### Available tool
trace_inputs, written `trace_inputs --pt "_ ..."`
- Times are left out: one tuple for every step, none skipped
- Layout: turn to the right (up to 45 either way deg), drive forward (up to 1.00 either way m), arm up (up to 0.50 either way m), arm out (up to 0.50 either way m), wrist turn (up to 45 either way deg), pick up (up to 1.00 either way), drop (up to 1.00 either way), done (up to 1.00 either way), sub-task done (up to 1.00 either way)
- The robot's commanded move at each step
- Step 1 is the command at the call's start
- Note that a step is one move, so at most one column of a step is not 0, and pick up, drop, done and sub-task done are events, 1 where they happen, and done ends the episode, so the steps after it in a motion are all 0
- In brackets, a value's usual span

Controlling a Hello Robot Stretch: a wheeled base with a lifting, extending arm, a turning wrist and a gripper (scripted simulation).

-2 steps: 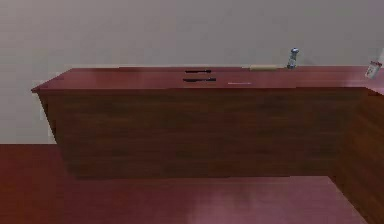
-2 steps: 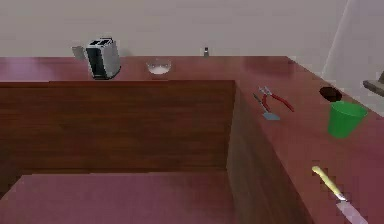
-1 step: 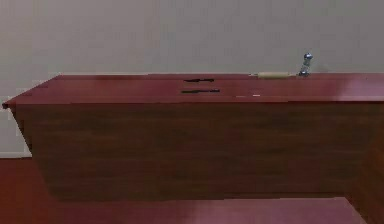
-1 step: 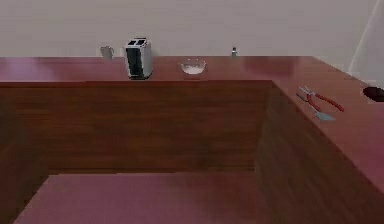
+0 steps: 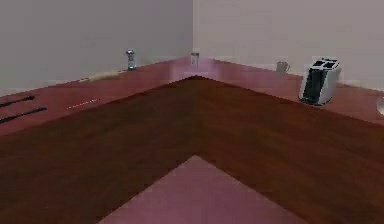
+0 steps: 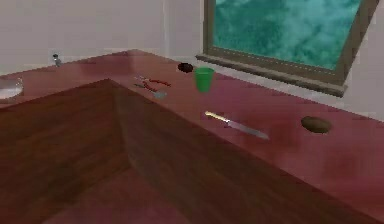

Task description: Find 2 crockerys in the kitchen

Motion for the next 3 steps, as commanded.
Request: trace_inputs --pt "42.0 0.00 0.00 0.00 0.0 0.00 0.00 0.00 0.00" --pt "0.0 0.55 0.00 0.00 0.0 0.00 0.00 0.00 0.00" --pt "0.0 0.00 0.00 0.00 0.0 0.00 0.00 1.00 0.00"
